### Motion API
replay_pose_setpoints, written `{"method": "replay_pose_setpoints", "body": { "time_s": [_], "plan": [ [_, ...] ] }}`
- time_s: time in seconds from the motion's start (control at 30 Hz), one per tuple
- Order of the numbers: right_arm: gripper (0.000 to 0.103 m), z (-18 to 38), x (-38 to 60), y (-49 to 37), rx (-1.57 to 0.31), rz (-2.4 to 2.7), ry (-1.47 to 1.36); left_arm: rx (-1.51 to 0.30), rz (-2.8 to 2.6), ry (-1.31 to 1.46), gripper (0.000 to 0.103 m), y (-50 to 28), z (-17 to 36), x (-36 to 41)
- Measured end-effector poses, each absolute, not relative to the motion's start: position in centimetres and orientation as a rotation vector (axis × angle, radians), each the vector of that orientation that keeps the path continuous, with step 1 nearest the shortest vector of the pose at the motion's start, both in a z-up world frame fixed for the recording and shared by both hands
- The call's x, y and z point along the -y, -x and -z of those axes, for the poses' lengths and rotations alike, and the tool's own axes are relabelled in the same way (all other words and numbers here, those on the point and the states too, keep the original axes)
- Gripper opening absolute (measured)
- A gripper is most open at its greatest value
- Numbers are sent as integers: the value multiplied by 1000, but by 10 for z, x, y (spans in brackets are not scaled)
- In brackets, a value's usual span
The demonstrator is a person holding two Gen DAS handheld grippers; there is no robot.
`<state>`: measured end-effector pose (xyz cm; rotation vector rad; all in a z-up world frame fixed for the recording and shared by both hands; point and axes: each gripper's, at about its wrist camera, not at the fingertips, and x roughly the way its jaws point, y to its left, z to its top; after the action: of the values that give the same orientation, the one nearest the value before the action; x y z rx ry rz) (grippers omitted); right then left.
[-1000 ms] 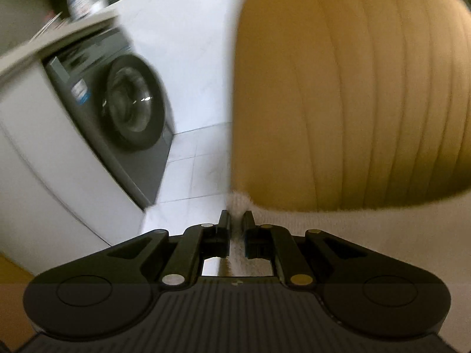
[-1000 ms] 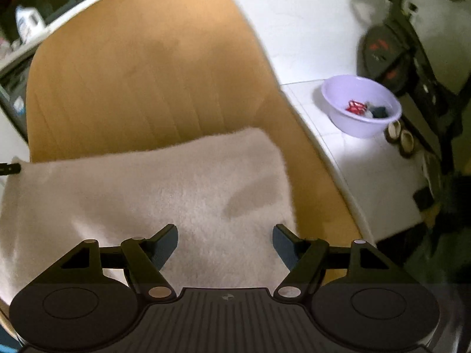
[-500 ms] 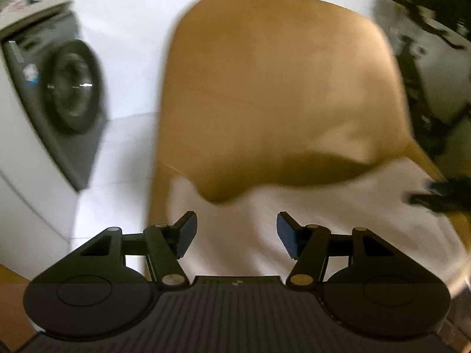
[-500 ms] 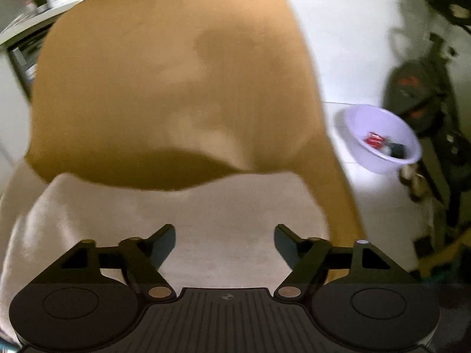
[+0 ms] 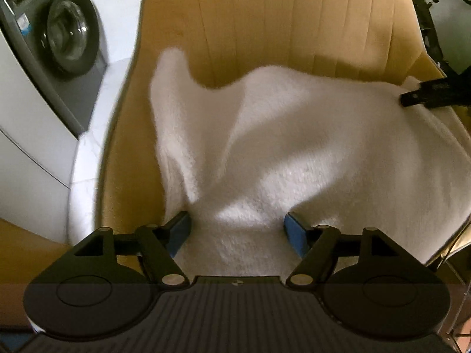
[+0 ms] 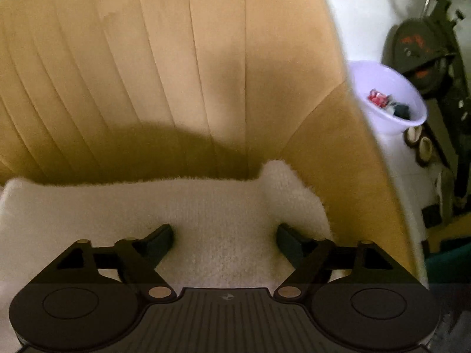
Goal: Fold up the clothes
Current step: 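Press and smooth the sweater on the chair stack with both grippers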
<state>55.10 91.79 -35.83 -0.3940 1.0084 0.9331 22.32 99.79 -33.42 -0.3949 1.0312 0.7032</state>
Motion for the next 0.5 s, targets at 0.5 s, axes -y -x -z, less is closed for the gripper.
{"method": "replay_pose_setpoints", "body": {
  "time_s": [0.5],
  "plan": [
    [75,338,-739,-460,-1083,-783,260,-1066,-737,367,88,-214,354,-943]
  ]
}}
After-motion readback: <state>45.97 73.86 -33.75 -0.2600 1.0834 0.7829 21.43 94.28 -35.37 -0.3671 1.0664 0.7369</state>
